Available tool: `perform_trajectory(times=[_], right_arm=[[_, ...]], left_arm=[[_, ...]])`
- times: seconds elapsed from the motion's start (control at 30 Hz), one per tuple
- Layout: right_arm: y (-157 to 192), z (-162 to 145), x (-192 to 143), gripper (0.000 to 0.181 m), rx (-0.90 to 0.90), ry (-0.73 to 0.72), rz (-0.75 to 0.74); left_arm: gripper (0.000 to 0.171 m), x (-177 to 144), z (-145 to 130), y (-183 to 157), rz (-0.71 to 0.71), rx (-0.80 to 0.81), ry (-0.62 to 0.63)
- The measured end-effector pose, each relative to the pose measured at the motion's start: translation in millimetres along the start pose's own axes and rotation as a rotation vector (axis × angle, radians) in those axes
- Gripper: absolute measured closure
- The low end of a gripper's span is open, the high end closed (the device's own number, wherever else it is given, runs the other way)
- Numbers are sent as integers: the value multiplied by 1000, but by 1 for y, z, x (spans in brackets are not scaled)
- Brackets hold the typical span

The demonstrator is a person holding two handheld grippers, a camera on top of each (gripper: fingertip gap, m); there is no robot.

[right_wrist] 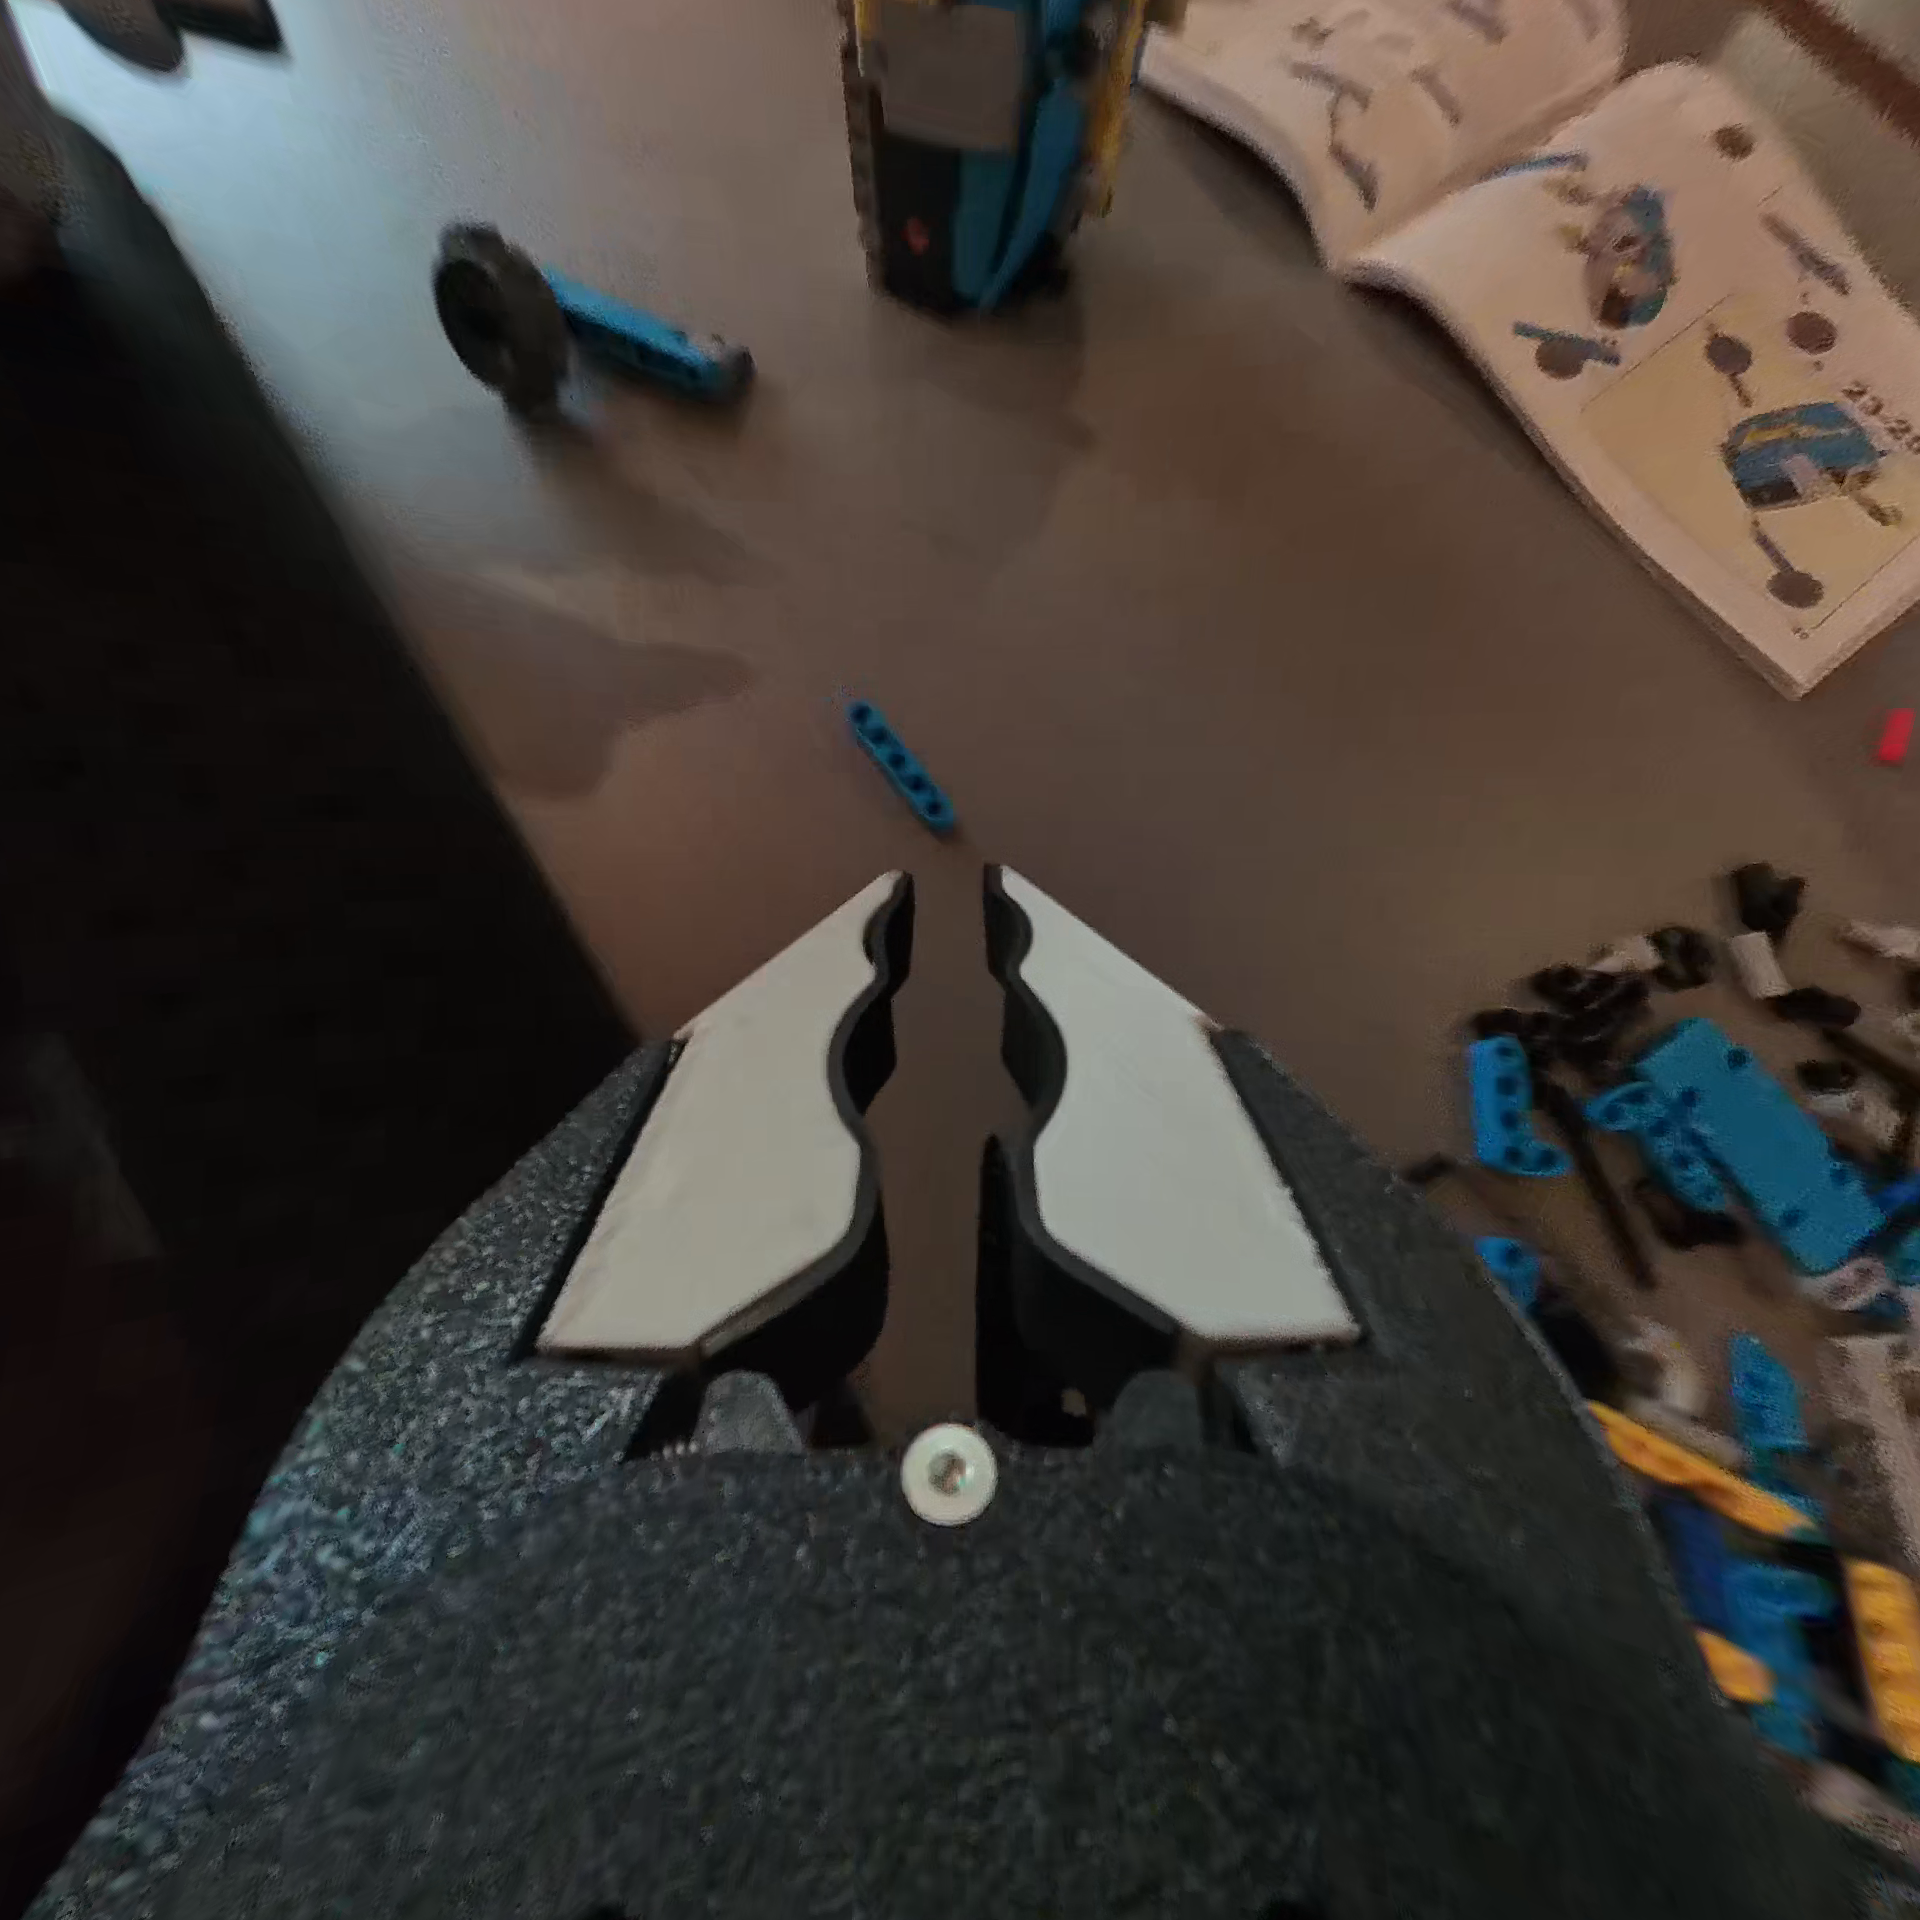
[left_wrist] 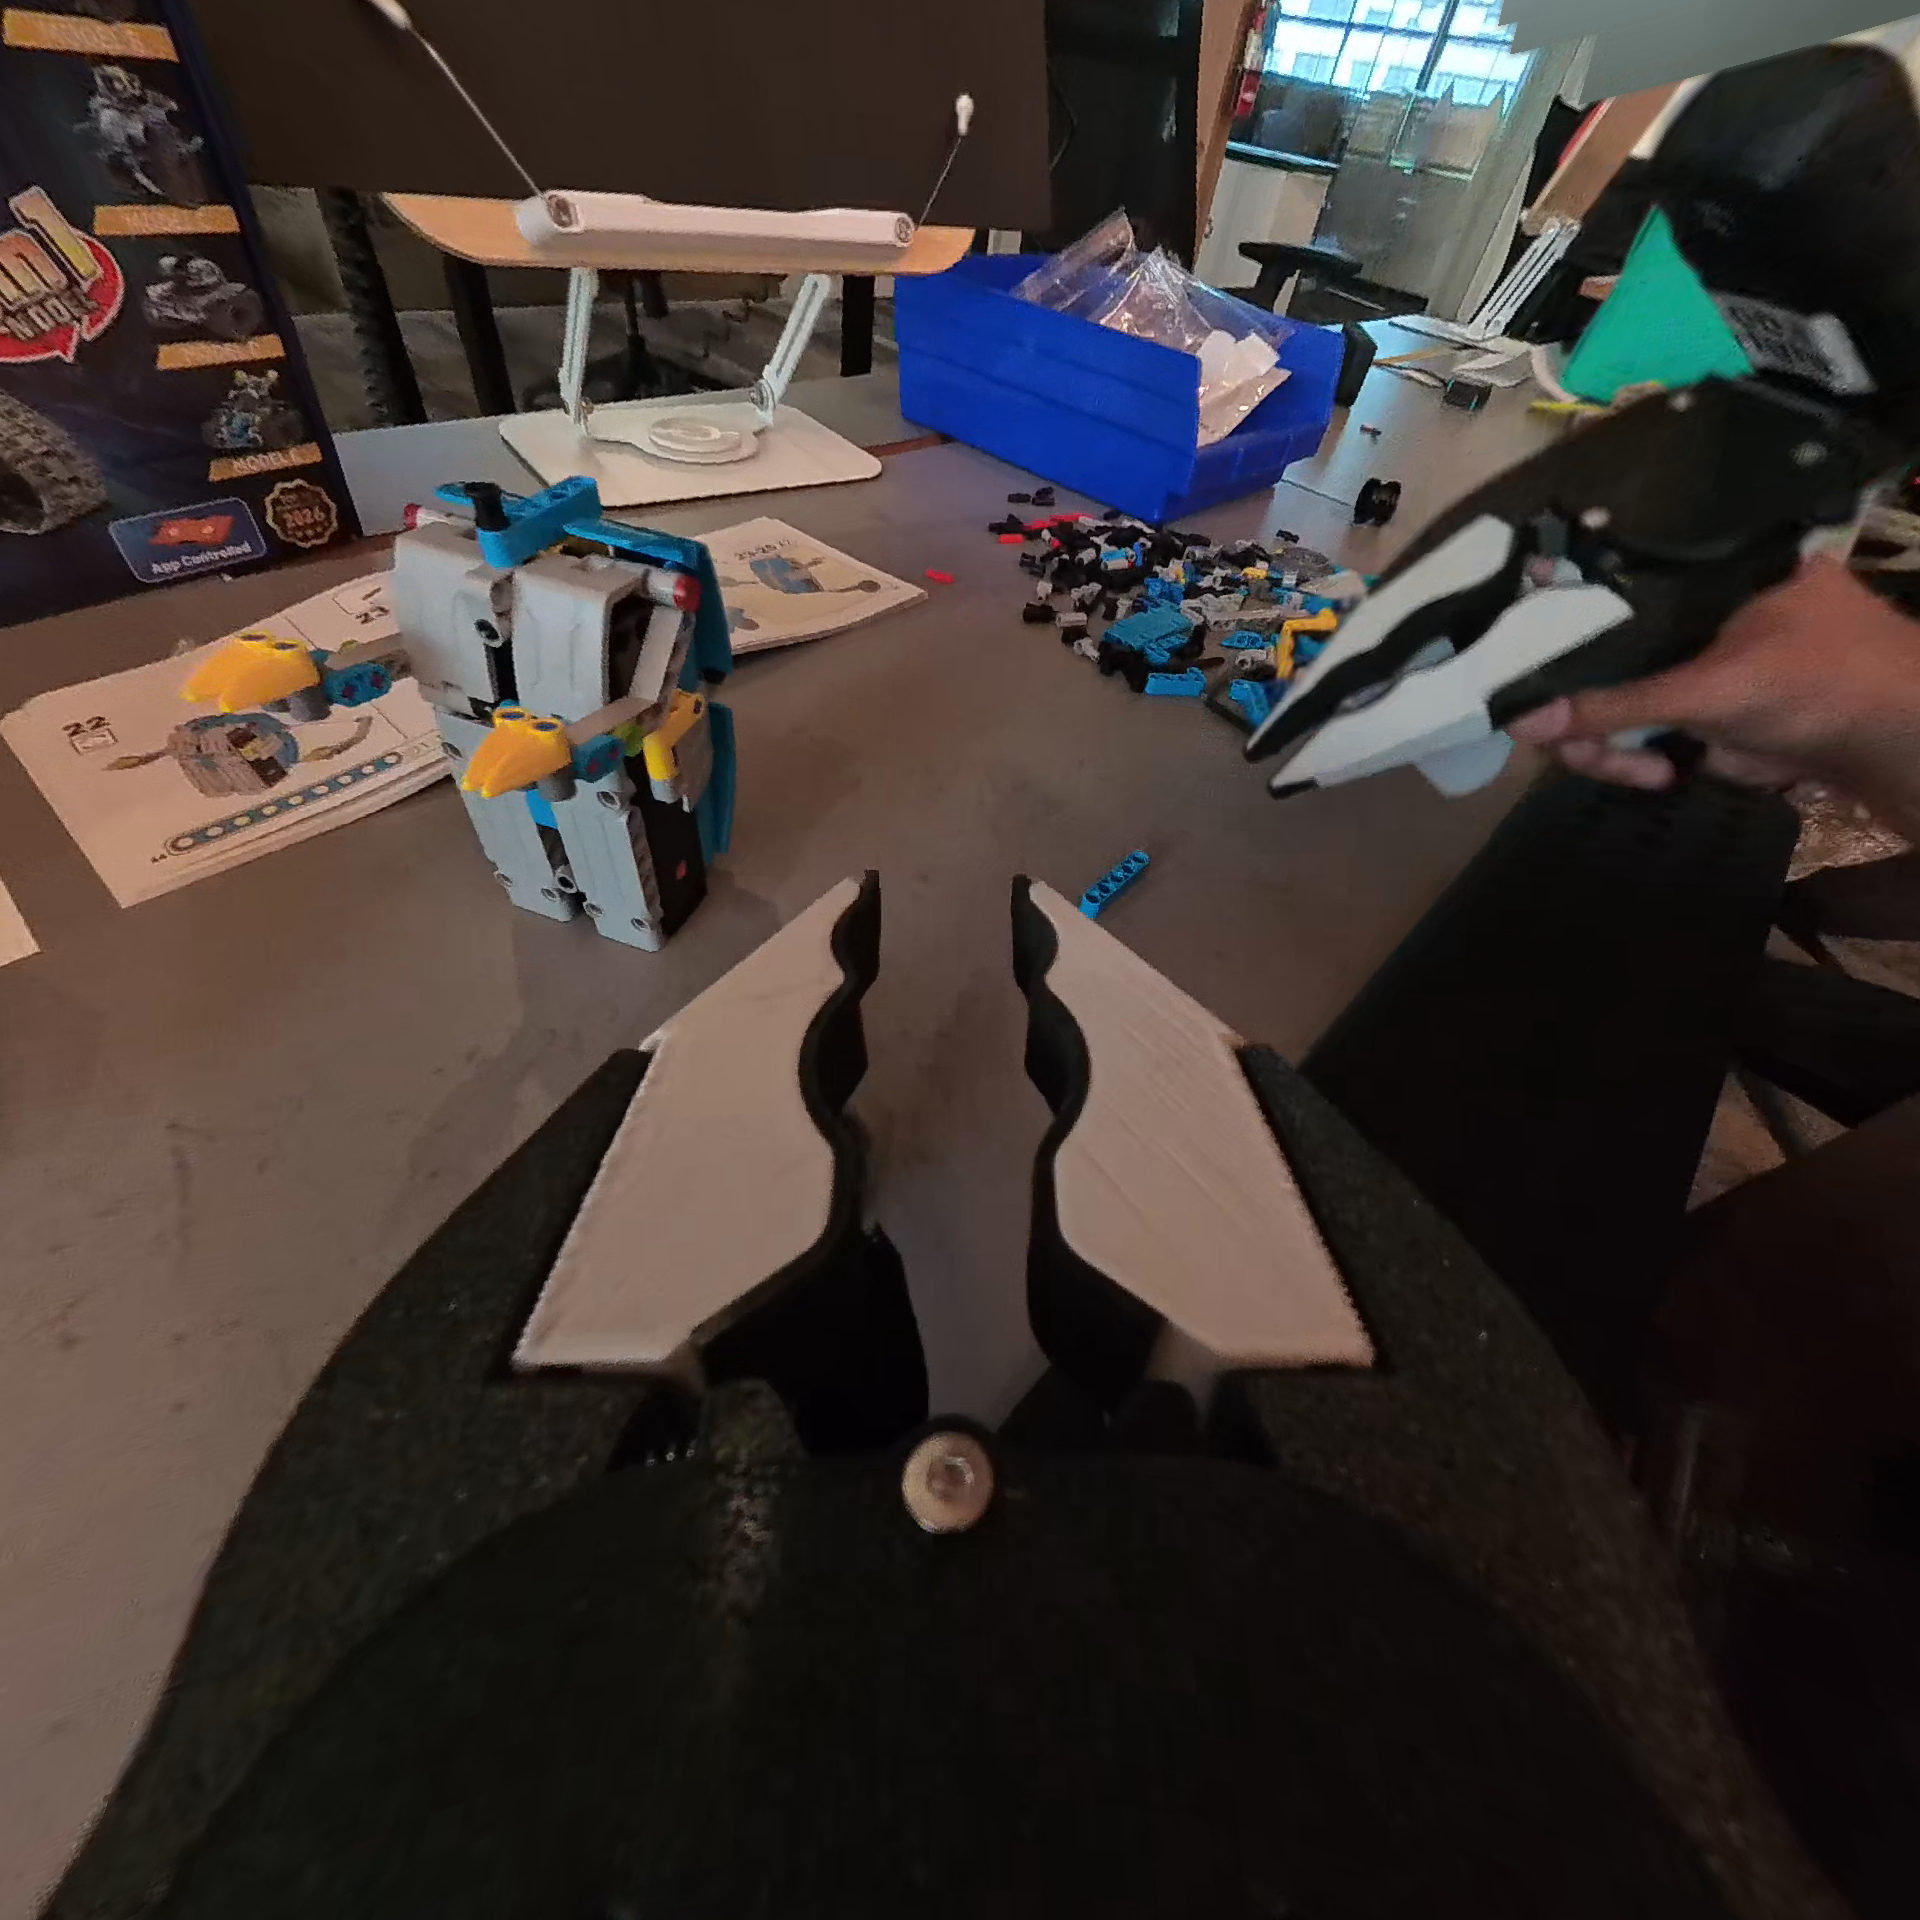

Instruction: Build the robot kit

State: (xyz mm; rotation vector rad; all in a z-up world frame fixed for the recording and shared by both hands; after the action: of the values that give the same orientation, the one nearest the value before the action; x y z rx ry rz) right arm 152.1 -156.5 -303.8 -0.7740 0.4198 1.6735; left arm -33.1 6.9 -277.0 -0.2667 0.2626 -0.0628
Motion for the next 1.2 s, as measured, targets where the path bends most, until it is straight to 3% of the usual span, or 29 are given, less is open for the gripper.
perform_trajectory(times=[0.2, 0.4, 0.5, 0.53, 0.6, 0.67, 0.73, 0.83, 0.93, 1.03, 1.2], right_arm=[[36, 7, 21, 163, 77, -29, -32], [12, 16, 40, 160, -47, 27, -54], [2, 8, 61, 150, -54, 98, 79], [2, 4, 66, 151, -48, 103, 109], [0, 3, 62, 173, -64, 84, 114], [-10, -2, 40, 173, -79, 89, 30], [-38, -24, -6, 174, -4, 95, -118], [-86, -97, -103, 173, 223, 154, -379], [-109, -183, -185, 174, 405, 265, -579], [-122, -233, -203, 174, 522, 300, -565], [-138, -250, -182, 173, 514, 322, -514]], left_arm=[[147, 1, -1, 5, -42, -65, 22], [147, 3, -4, 0, -70, -45, 53], [147, 4, -6, -3, -86, -25, 67], [147, 4, -6, -4, -89, -18, 63], [147, 2, -6, -4, -87, -16, 50], [147, 1, -5, -3, -86, -26, 37], [147, 1, -4, 0, -96, -50, 32], [147, 1, -3, 3, -124, -100, 36], [147, 4, -3, 7, -152, -151, 57], [147, 7, -4, 8, -154, -168, 72], [147, 7, -6, 2, -110, -90, 82]])
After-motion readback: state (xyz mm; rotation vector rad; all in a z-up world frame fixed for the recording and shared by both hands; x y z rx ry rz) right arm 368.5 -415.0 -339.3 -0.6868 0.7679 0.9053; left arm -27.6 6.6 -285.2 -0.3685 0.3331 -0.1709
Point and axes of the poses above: each gripper's, where its closed fingertips meet, x out along the fingers, z out of its top, y = z × x across the jaws, the point moved 6 cm from there along -x, back along the fingers, and after that the axes turned 9 degrees about -x, right-handed, at the moved point
